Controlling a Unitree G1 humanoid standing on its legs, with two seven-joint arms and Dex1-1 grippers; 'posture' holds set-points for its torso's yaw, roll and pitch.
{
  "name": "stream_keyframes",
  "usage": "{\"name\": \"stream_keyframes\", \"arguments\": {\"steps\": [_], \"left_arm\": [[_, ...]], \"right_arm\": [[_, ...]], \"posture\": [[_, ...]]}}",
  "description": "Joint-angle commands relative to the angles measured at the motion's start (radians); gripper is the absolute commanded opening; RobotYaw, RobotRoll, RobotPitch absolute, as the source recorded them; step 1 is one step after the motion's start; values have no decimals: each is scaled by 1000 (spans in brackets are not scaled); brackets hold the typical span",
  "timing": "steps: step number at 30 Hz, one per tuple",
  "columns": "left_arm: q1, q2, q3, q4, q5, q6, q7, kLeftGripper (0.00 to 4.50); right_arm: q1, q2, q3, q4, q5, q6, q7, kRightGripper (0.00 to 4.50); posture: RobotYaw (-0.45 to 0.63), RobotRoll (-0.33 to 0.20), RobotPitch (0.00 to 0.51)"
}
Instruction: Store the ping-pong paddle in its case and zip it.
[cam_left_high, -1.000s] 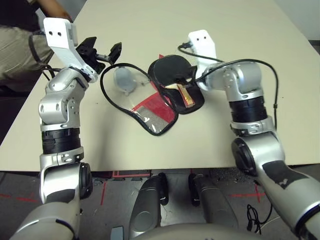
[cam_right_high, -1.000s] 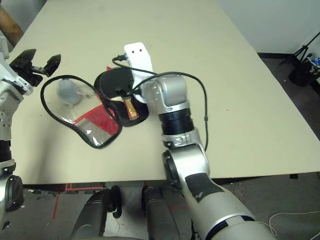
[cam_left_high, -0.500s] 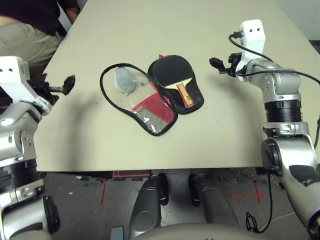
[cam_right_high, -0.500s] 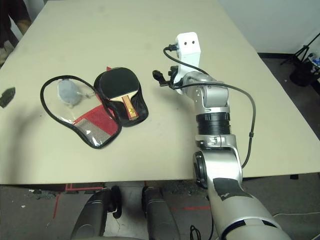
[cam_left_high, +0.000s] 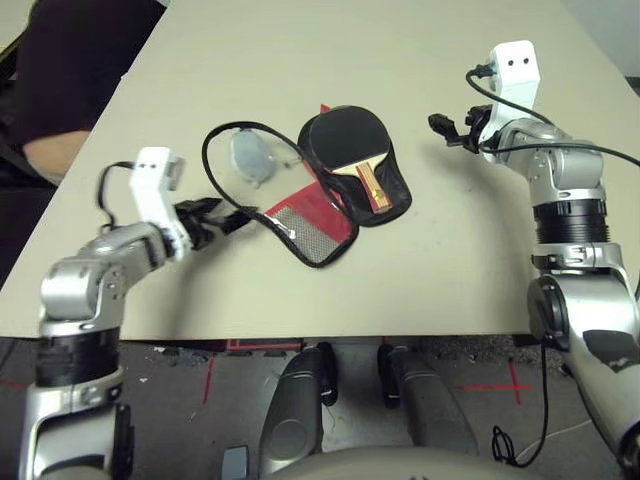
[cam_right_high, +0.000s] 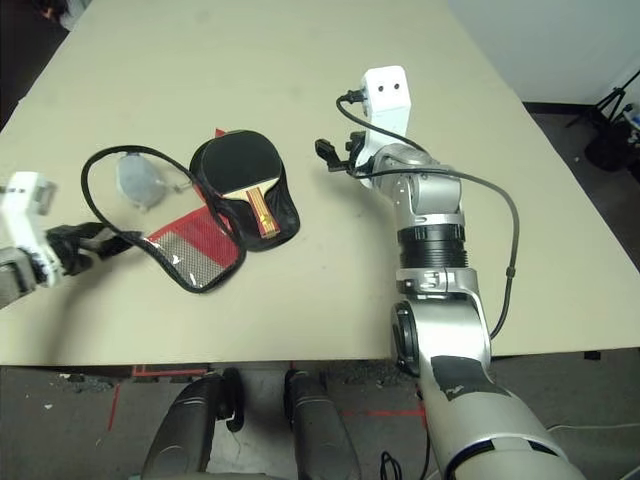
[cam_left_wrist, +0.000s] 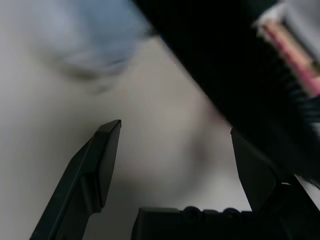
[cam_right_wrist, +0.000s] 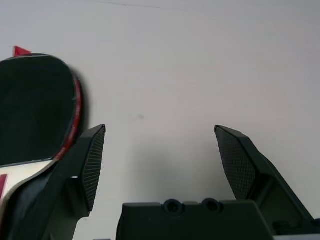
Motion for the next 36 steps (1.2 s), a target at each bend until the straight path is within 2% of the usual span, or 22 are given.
{"name": "stream_keyframes", "arguments": {"steps": [1,5,8,13,17,20,23,26,33,36], "left_arm": [[-109,-86,-92,88,27,-31,-5,4500],[-295,-225,-173,306,99,-166,-21,4500],[-395,-298,-203,473,155,-279,-42,4500],[-460,-334,-207,570,197,-372,-73,4500],[-428,-287,-190,482,192,-352,-96,4500],[-368,-213,-153,369,172,-299,-96,4500],[-314,-158,-141,286,163,-248,-99,4500],[-277,-127,-116,230,152,-206,-87,4500],[-225,-104,-88,163,144,-152,-74,4500],[-211,-103,-83,147,137,-140,-65,4500]], "right_arm": [[-9,-15,-19,-17,8,20,-8,4479],[-43,-30,-58,4,18,26,-27,4479],[-68,-33,-98,25,39,51,-46,4479],[-79,-14,-221,24,137,209,-82,4479],[-25,8,-297,-23,249,450,-57,4479],[54,23,-343,-48,318,633,-25,4479],[118,21,-337,-70,340,671,-5,4479],[132,30,-356,-49,351,702,0,4479],[119,36,-353,-36,366,742,19,4479],[119,44,-294,-54,418,799,59,4479]], "posture": [[12,0,256],[-1,0,258],[-12,0,259],[-28,0,250],[-25,0,243],[-13,0,246],[-2,0,249],[5,0,253],[13,0,263],[9,0,266]]}}
